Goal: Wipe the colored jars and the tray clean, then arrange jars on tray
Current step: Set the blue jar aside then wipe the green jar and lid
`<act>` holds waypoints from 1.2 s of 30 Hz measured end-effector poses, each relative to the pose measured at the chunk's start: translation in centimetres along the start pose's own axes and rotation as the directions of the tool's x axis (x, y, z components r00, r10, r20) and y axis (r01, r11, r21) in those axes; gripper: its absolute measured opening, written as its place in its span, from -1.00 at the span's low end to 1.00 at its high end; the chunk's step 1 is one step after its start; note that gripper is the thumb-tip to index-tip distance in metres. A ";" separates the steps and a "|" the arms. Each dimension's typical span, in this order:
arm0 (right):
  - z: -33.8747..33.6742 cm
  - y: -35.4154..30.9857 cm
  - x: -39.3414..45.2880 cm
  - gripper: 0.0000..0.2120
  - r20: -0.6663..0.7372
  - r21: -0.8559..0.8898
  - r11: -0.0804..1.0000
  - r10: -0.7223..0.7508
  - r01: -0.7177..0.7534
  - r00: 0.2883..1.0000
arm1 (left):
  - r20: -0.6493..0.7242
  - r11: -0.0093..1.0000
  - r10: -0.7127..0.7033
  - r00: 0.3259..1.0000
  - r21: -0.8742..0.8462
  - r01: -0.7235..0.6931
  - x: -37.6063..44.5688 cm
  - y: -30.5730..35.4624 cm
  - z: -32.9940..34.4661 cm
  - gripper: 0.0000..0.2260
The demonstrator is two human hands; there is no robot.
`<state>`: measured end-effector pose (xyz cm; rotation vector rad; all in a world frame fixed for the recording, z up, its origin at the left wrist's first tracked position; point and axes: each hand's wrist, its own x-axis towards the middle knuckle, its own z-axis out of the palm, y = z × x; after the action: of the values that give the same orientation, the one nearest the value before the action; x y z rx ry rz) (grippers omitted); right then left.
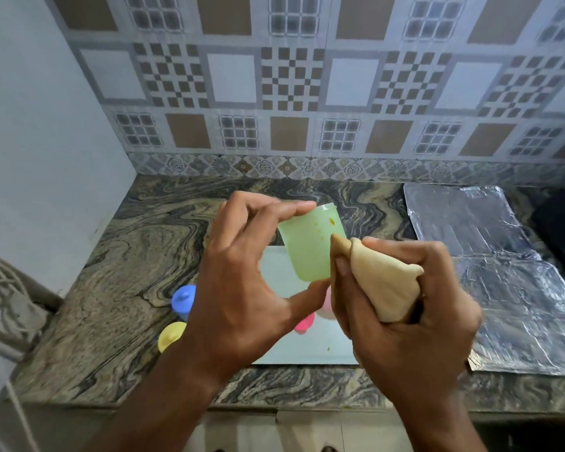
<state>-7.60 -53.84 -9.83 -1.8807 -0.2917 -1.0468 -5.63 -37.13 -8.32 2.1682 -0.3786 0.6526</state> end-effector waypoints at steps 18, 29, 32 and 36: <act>1.6 -1.1 3.6 -0.79 -0.049 0.107 0.993 0.060 -0.055 0.997 | -0.179 0.991 0.132 0.975 0.051 -0.125 -0.5 1.0 -0.4 -0.43; 1.1 -0.7 1.5 -0.82 -0.108 0.287 0.950 0.159 -0.122 0.981 | -0.236 0.987 -0.091 0.967 -0.154 0.056 -0.7 0.4 -0.2 -0.39; 1.0 -1.0 1.2 -0.78 -0.051 0.220 0.972 0.091 -0.078 0.994 | -0.219 0.996 -0.045 0.975 -0.080 0.028 -0.4 0.6 -0.3 -0.41; 0.5 -1.4 2.3 -0.78 0.076 0.116 0.992 -0.067 0.058 0.995 | -0.193 1.000 0.002 0.981 0.004 -0.001 -0.4 0.8 0.0 -0.43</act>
<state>-6.70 -53.16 -7.34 -1.8238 -0.4502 -0.9773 -6.37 -37.60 -8.06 2.0866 -0.2754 0.8566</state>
